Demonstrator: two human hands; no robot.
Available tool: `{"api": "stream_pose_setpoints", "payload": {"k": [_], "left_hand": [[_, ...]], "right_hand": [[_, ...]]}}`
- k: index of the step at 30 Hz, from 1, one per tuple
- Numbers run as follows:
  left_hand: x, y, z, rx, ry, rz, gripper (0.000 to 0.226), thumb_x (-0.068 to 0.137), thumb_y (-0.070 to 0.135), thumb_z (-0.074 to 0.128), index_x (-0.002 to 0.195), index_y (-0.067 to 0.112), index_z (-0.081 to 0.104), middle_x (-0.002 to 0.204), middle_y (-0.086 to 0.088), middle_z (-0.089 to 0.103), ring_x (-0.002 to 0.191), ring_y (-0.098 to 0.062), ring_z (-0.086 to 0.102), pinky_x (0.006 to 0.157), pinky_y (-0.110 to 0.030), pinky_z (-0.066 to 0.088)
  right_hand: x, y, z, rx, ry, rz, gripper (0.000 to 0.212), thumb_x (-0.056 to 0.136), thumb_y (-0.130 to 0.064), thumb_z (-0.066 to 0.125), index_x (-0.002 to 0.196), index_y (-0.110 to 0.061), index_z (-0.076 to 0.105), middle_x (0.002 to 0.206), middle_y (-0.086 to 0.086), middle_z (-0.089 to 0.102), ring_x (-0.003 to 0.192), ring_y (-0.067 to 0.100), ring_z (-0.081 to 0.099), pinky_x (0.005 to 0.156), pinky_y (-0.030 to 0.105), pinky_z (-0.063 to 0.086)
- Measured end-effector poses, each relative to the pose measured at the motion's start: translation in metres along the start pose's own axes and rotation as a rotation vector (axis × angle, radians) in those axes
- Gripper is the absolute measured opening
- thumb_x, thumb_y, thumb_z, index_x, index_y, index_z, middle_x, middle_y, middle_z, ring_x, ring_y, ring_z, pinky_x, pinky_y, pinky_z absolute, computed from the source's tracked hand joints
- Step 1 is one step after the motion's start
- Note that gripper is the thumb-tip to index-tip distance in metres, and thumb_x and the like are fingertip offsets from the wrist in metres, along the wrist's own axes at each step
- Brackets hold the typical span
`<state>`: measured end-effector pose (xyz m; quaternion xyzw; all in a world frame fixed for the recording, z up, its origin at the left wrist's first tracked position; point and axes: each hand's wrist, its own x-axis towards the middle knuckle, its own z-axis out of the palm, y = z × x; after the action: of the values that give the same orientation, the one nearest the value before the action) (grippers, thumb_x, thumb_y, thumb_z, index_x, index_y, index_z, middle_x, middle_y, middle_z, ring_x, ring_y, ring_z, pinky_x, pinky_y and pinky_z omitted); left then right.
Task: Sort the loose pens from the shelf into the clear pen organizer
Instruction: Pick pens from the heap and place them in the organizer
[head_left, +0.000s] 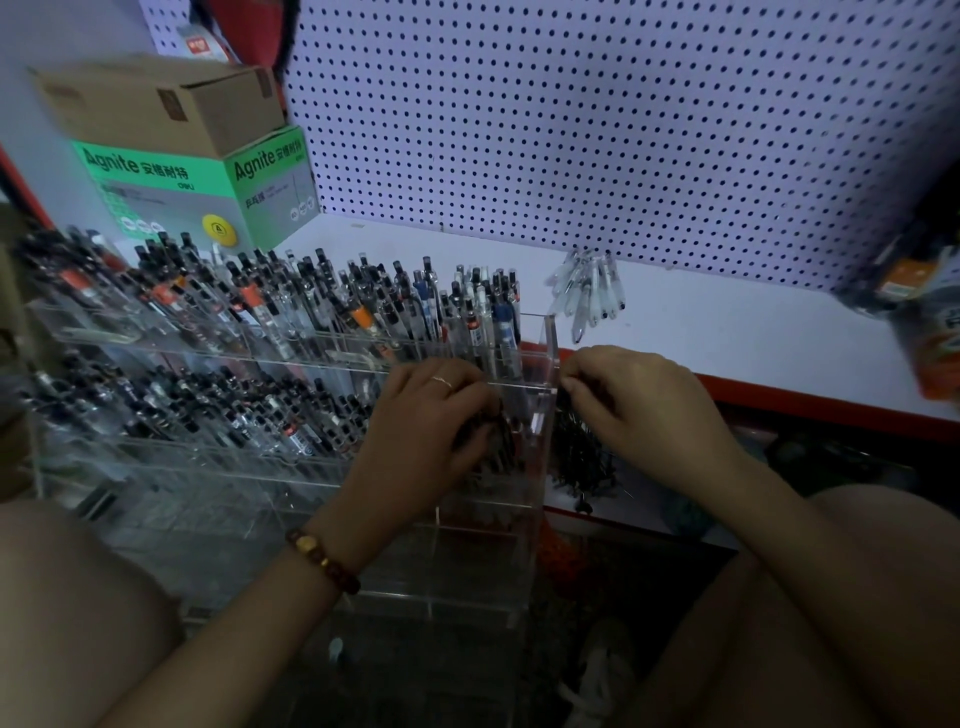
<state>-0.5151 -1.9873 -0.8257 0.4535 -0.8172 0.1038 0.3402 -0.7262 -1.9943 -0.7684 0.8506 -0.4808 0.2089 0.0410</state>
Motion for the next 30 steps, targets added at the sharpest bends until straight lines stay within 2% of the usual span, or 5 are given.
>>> {"api": "stream_pose_setpoints", "payload": {"k": [9, 16, 21, 27, 30], "left_hand": [[-0.007, 0.005, 0.010, 0.105, -0.139, 0.301, 0.032, 0.085, 0.037, 0.051, 0.107, 0.023, 0.069, 0.120, 0.003, 0.065, 0.118, -0.018, 0.053, 0.095, -0.037, 0.030], [-0.003, 0.016, 0.015, 0.035, -0.035, 0.070, 0.018, 0.087, 0.037, 0.058, 0.087, 0.022, 0.068, 0.094, 0.007, 0.068, 0.096, -0.016, 0.058, 0.091, -0.034, 0.030], [0.003, 0.001, 0.011, 0.108, 0.045, 0.098, 0.027, 0.082, 0.023, 0.059, 0.106, 0.018, 0.070, 0.104, -0.003, 0.067, 0.099, -0.023, 0.046, 0.077, -0.034, 0.030], [0.000, -0.006, 0.011, 0.275, -0.034, 0.285, 0.067, 0.071, 0.012, 0.077, 0.130, 0.027, 0.047, 0.138, -0.004, 0.039, 0.120, -0.026, 0.040, 0.094, -0.041, 0.029], [-0.001, -0.006, 0.010, 0.332, -0.080, 0.372, 0.047, 0.079, 0.017, 0.068, 0.125, 0.022, 0.060, 0.143, -0.001, 0.039, 0.124, -0.025, 0.039, 0.097, -0.042, 0.029]], "right_hand": [[0.001, -0.003, -0.002, -0.012, -0.023, 0.024, 0.014, 0.095, -0.025, 0.050, 0.090, -0.021, 0.062, 0.074, -0.012, 0.050, 0.062, 0.007, 0.042, 0.051, 0.015, 0.023], [0.000, -0.003, -0.002, -0.001, -0.037, 0.034, 0.013, 0.095, -0.025, 0.050, 0.087, -0.022, 0.060, 0.072, -0.012, 0.050, 0.057, -0.001, 0.038, 0.051, 0.016, 0.022], [0.000, -0.003, 0.000, -0.013, -0.040, 0.025, 0.013, 0.095, -0.023, 0.051, 0.088, -0.020, 0.062, 0.071, -0.010, 0.052, 0.060, 0.009, 0.045, 0.051, 0.016, 0.026], [-0.001, 0.000, 0.001, -0.015, -0.057, 0.014, 0.013, 0.095, -0.027, 0.050, 0.089, -0.022, 0.060, 0.070, -0.012, 0.052, 0.057, 0.004, 0.043, 0.050, 0.017, 0.026], [-0.002, 0.001, 0.004, -0.028, -0.089, 0.002, 0.013, 0.095, -0.030, 0.049, 0.088, -0.025, 0.058, 0.067, -0.015, 0.046, 0.054, -0.003, 0.037, 0.049, 0.018, 0.026]]}}
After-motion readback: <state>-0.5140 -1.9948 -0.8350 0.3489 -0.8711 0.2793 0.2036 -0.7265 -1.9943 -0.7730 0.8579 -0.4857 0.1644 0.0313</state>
